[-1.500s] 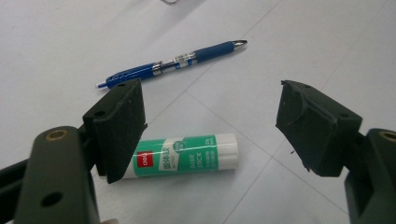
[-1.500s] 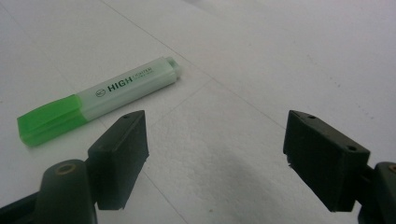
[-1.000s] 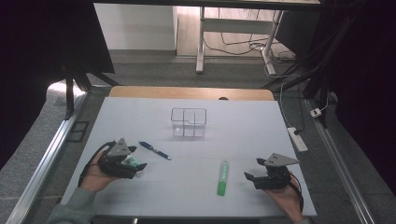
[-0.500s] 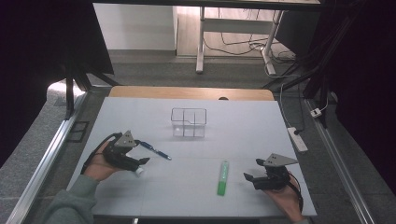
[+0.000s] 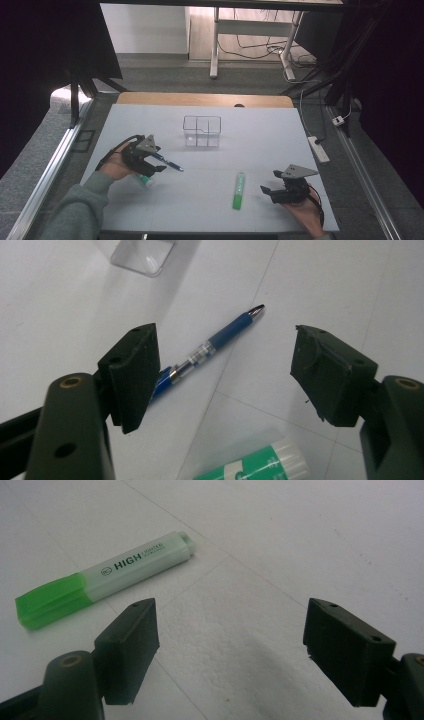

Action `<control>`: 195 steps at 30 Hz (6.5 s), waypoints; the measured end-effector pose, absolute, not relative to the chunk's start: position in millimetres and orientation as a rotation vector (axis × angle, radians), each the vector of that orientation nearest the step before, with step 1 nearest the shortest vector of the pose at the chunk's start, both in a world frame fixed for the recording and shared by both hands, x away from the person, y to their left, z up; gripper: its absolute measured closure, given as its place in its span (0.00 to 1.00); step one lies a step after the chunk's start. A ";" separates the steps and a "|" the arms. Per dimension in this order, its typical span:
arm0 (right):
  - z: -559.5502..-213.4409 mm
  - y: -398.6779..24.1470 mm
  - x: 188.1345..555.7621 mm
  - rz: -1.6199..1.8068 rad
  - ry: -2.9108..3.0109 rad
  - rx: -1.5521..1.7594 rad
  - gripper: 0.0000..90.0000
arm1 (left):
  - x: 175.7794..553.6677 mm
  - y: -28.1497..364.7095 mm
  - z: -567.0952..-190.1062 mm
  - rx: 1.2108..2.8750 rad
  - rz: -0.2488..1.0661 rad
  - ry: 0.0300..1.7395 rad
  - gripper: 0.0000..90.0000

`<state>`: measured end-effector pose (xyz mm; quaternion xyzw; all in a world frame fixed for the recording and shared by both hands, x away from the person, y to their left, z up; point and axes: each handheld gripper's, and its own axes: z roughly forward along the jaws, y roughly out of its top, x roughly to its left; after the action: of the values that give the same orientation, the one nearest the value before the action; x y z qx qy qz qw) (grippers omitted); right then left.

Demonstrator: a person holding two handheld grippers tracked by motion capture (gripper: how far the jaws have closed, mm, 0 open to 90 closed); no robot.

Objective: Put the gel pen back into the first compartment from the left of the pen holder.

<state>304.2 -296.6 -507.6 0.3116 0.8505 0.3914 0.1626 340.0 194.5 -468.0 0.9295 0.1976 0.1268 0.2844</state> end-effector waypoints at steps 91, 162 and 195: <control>-515.5 -292.9 309.0 1.073 2.481 0.903 0.25 | 412.2 164.6 -501.6 2.843 0.151 -0.068 0.88; -511.6 -295.3 307.2 1.085 2.451 0.899 0.24 | 365.7 205.2 -435.2 2.173 0.521 0.488 0.88; -511.3 -295.9 307.2 1.087 2.447 0.895 0.25 | 381.9 180.2 -398.2 1.989 0.544 0.505 0.88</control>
<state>307.2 -295.9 -511.3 0.3129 0.8557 0.3803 0.1587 381.9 180.2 -398.2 0.8178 0.2078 0.2239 0.4877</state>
